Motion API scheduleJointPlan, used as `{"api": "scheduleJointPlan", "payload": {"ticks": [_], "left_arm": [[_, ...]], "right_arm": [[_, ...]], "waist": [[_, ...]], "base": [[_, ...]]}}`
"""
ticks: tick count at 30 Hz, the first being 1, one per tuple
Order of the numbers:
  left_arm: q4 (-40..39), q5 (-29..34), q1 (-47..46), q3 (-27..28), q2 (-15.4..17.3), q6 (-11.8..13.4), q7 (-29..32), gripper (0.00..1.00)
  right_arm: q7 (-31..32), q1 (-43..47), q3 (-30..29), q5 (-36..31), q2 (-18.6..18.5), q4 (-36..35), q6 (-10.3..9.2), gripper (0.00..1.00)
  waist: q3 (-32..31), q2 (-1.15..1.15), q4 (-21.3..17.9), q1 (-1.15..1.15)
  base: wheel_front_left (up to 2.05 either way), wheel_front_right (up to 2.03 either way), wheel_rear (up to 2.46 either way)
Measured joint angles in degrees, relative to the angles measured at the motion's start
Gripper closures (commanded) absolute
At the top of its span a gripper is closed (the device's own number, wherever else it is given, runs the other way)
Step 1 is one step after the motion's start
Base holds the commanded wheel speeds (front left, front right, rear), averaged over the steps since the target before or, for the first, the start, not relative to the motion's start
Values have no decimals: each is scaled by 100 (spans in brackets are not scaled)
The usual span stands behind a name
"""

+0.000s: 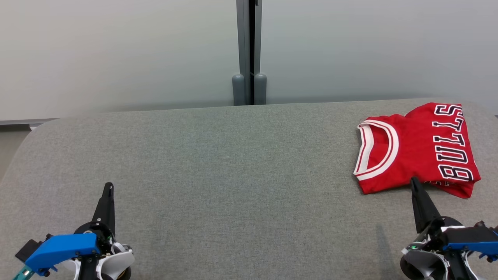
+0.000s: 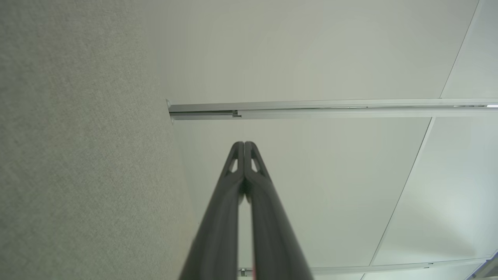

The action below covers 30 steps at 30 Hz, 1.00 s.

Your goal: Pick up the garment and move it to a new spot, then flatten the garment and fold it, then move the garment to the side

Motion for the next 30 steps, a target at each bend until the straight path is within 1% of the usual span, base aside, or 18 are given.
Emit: {"api": "scheduleJointPlan", "payload": {"ticks": [4,30], "left_arm": [[-18,-119,-19,9,0,-3,22,100],[-19,-119,-19,10,0,-3,22,100]], "right_arm": [[30,11,-20,127,5,-19,0,100],[30,15,-21,127,9,-20,0,100]], "waist": [[3,0,6,-1],[3,0,6,0]], "base": [[0,0,0],[0,0,0]]}}
